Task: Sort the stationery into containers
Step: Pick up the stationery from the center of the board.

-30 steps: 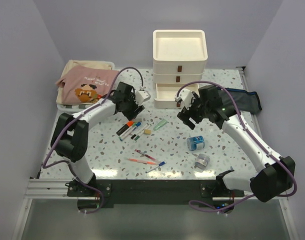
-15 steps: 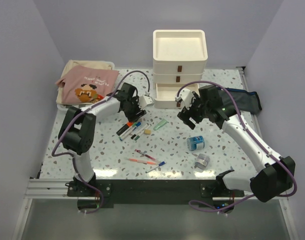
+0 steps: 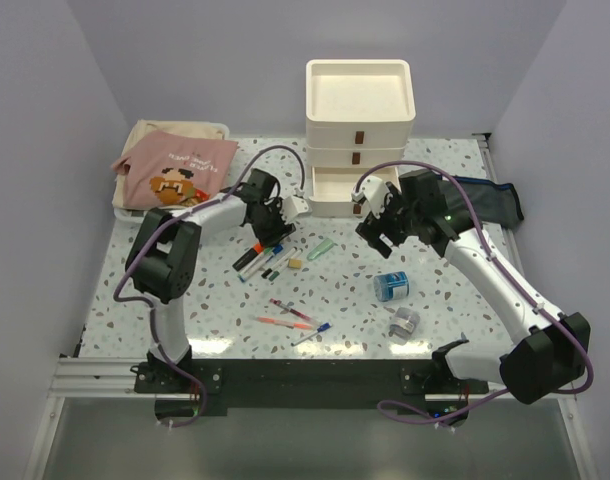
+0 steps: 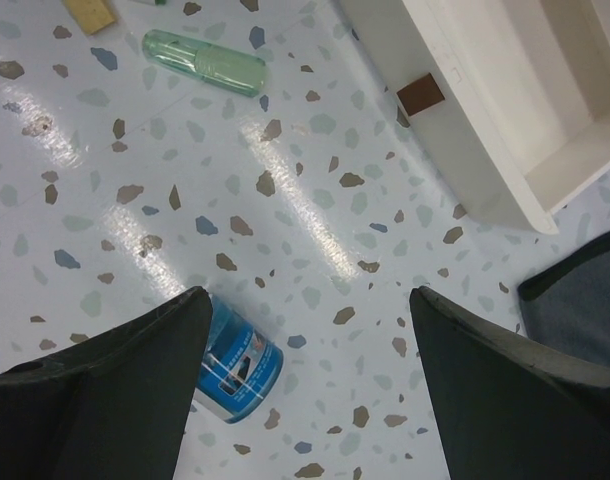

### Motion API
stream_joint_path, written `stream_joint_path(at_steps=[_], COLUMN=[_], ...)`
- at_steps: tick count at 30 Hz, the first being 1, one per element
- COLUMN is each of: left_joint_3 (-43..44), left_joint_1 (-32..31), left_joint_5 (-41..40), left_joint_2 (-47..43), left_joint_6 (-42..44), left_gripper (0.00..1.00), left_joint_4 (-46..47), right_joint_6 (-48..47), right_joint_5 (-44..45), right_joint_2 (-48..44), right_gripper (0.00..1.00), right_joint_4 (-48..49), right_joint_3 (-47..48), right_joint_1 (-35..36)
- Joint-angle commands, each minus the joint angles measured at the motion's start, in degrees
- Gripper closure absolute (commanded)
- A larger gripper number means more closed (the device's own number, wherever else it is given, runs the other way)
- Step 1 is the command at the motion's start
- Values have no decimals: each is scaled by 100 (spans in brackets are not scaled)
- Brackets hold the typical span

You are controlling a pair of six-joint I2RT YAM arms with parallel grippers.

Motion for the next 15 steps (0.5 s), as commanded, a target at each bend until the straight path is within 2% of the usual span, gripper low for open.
stream_joint_path(at_steps=[1,4,6,8,9,12,15], left_joint_3=[181,172,189,216,233,356,646], left_joint_1=[-43,-43,-43,-43,-43,-43,-43], left_joint_5=[139,209,296,393,515,735,868], left_joint_2=[161,205,249,249,232,47,-417], left_joint_6=[190,234,295,400,445,576,621], left_gripper=[49,60,73,81,88,94,94], left_joint_4=[73,11,-103,-313,-410,-735,-999], right_joint_6=[-9,-26,-35,-26,-26,-35,17], right_joint_5=[10,28,28,37,54,98,212], right_joint_2=[57,66,48,31,22,-22,-57], right_gripper=[16,16,16,16,16,16,17], right_joint_4=[178,187,178,178,178,187,231], right_joint_3=[5,-13,-30,-39,-39,-22,66], right_joint_1=[-41,-41,-42,-59,-59,-94,-199])
